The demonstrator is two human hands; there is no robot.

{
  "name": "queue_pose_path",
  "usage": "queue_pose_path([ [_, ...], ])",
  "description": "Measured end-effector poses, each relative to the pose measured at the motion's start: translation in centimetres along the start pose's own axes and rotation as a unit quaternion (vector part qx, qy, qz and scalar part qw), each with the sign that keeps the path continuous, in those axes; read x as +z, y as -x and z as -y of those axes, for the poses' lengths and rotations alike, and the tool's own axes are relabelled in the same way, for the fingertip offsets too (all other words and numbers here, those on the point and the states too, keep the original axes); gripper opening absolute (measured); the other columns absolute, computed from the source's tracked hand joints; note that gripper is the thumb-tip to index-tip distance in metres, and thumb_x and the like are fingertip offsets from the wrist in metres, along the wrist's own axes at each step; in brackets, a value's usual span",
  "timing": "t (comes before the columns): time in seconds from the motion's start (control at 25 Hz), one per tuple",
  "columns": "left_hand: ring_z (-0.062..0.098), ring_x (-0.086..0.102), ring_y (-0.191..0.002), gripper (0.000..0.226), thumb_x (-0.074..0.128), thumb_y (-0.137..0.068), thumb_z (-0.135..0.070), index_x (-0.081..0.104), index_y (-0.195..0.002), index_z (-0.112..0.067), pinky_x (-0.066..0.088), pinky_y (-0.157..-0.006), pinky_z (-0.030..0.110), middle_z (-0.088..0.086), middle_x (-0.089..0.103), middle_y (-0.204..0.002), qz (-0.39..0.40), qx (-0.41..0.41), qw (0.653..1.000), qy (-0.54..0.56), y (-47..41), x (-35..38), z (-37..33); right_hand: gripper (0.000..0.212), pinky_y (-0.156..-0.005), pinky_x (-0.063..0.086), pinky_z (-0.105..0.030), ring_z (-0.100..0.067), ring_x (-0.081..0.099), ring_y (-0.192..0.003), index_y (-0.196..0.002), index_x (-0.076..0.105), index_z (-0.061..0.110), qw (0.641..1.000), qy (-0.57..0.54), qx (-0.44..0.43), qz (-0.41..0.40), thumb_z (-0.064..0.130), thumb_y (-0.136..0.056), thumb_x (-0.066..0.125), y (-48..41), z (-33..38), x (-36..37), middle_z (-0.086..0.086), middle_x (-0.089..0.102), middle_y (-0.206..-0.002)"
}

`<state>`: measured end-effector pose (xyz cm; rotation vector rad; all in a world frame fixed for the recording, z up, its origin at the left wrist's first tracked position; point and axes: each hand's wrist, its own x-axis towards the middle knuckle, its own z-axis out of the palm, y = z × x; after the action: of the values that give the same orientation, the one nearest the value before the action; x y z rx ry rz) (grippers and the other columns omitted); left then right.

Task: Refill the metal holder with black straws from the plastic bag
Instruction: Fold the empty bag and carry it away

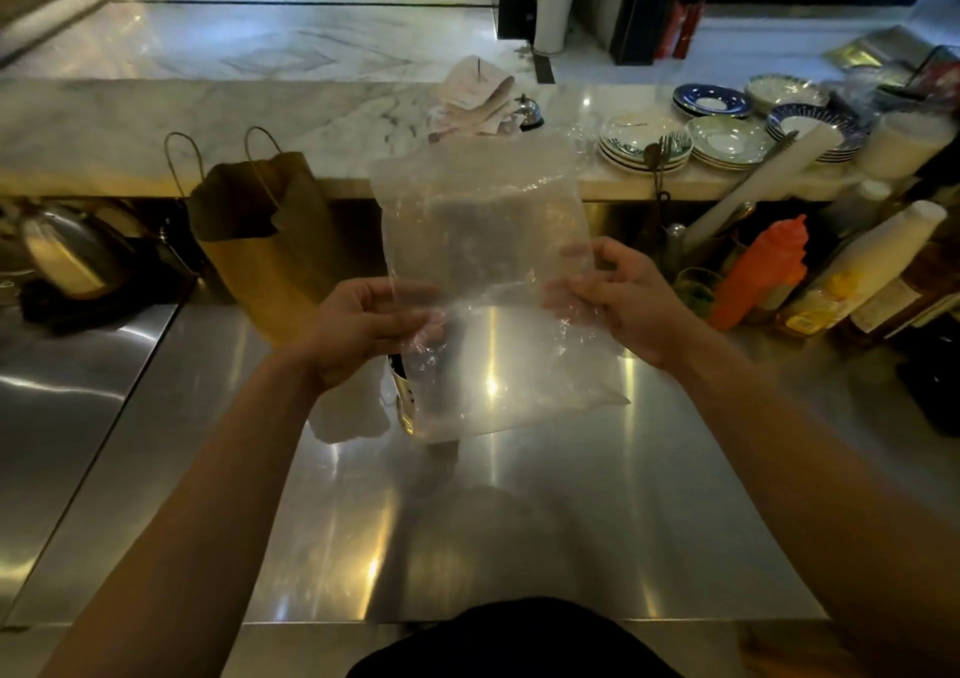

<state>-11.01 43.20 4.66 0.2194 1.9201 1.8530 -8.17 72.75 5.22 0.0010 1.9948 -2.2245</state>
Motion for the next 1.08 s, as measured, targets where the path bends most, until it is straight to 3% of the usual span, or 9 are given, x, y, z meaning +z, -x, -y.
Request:
queue_pose_path([
  [0.16,0.011,0.073,-0.084,0.035,0.064,-0.077,-0.007,0.068,-0.110,-0.017,0.057,-0.067,0.020,0.001,0.077,-0.095,0.002,0.031,0.999,-0.027,1.9,-2.0,-0.3,0.037,-0.077,0.061,-0.041,-0.032,0.072,-0.094,-0.116,0.059,0.015,0.996,0.039,0.027,0.080,0.011,-0.079,0.063,0.0,0.4,1.1,-0.016,0.073,-0.105],
  [0.36,0.011,0.074,-0.080,0.028,0.062,-0.078,-0.003,0.069,-0.105,-0.007,0.059,-0.068,0.021,0.002,0.077,-0.086,-0.025,0.070,0.997,0.005,2.9,-3.6,-0.4,0.027,-0.073,0.061,-0.033,-0.029,0.073,-0.092,-0.102,0.067,0.012,0.996,-0.012,0.020,0.082,0.001,-0.078,0.061,-0.2,0.4,2.4,-0.014,0.075,-0.096],
  [0.44,0.011,0.074,-0.081,0.021,0.060,-0.079,-0.002,0.077,-0.091,-0.010,0.058,-0.069,0.020,0.002,0.077,-0.085,-0.021,0.081,0.996,0.001,3.5,-4.1,-0.5,0.025,-0.069,0.060,-0.028,-0.026,0.073,-0.084,-0.090,0.074,0.012,0.997,-0.018,0.017,0.072,-0.004,-0.078,0.059,-0.4,0.5,3.0,-0.008,0.075,-0.087],
  [0.56,0.013,0.072,-0.081,0.045,0.048,-0.089,0.009,0.077,-0.069,-0.018,0.059,-0.070,0.023,0.000,0.075,-0.082,-0.009,0.107,0.994,-0.036,4.2,-4.8,-0.7,0.054,-0.059,0.055,-0.022,-0.018,0.062,-0.069,-0.058,0.069,0.019,0.997,0.022,0.013,0.068,-0.017,-0.085,0.040,-0.7,0.3,3.1,0.001,0.066,-0.067],
  [0.64,0.016,0.071,-0.084,0.048,0.044,-0.091,0.009,0.074,-0.066,-0.019,0.059,-0.074,0.026,0.001,0.072,-0.084,0.011,0.116,0.992,-0.053,4.6,-5.2,-0.8,0.056,-0.057,0.053,-0.022,-0.013,0.060,-0.062,-0.054,0.063,0.017,0.997,-0.004,0.021,0.079,-0.017,-0.088,0.034,-0.7,0.2,3.3,0.000,0.060,-0.064],
  [0.88,0.016,0.069,-0.085,0.044,0.041,-0.095,0.004,0.070,-0.069,-0.019,0.057,-0.072,0.023,0.000,0.070,-0.084,0.087,0.064,0.991,-0.076,5.7,-5.8,-1.3,0.049,-0.057,0.053,-0.022,-0.013,0.061,-0.063,-0.059,0.059,0.017,0.994,0.023,0.028,0.105,-0.011,-0.092,0.035,-0.5,0.8,3.9,-0.002,0.059,-0.069],
  [1.0,0.017,0.065,-0.078,0.020,0.043,-0.085,-0.007,0.062,-0.081,-0.012,0.056,-0.068,0.025,0.001,0.066,-0.082,0.081,0.027,0.996,0.012,5.6,-6.6,-1.9,0.044,-0.058,0.052,-0.023,-0.015,0.061,-0.066,-0.063,0.057,0.017,0.994,0.039,0.029,0.096,-0.010,-0.091,0.037,-0.4,1.3,4.2,-0.003,0.060,-0.072],
  [1.08,0.018,0.067,-0.081,0.013,0.046,-0.094,-0.015,0.059,-0.097,-0.014,0.056,-0.067,0.025,-0.001,0.067,-0.088,0.031,0.035,0.999,-0.015,5.4,-6.4,-2.5,0.044,-0.057,0.049,-0.023,-0.015,0.061,-0.065,-0.063,0.057,0.019,0.995,0.035,0.029,0.091,-0.009,-0.091,0.038,-0.4,1.8,4.6,-0.002,0.060,-0.073],
])
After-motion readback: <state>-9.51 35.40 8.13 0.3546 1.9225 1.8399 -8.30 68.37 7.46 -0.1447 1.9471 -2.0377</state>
